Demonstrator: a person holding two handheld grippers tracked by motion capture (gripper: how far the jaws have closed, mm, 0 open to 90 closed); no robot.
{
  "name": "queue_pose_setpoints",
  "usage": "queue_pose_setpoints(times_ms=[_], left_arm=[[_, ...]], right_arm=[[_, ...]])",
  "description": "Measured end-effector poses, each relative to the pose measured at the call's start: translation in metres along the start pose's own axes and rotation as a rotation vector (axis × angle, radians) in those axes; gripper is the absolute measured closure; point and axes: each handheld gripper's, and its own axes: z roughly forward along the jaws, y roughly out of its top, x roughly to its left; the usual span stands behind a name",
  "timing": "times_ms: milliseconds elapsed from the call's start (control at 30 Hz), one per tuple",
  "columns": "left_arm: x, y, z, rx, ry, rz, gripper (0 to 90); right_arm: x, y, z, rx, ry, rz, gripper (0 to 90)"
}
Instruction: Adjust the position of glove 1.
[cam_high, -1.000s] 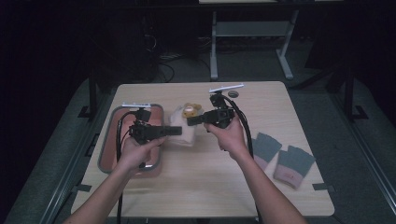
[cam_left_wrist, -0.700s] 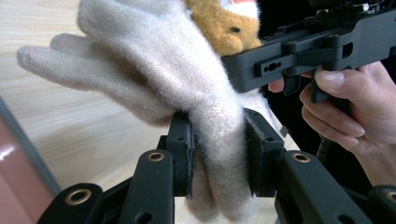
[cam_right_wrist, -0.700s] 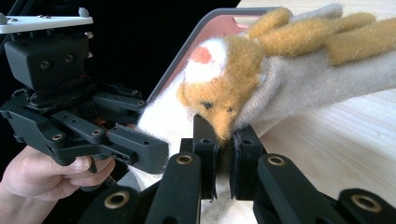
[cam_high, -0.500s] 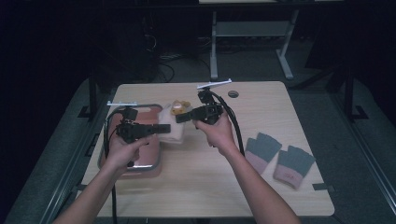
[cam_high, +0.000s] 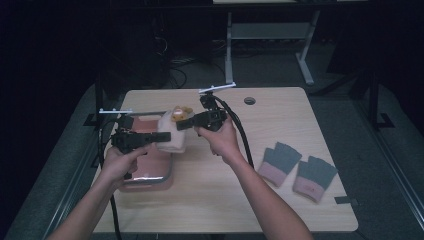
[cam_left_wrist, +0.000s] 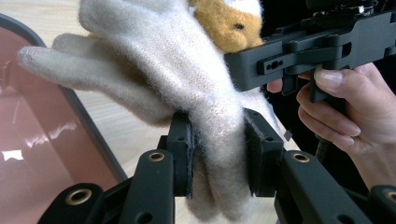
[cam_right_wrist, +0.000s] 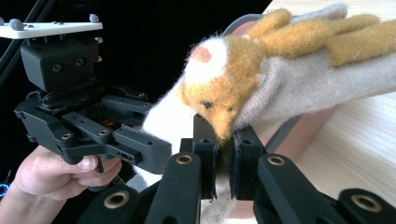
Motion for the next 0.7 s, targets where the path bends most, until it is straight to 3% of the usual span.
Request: queue_pose_setpoints(times_ms=[700], left_arm=[[0.014,0.001,-0.031,-0.025,0.008,-0.021,67.0]], right_arm=[[0.016,0.014,0.026,0.015,0.036,-0.028,82.9]])
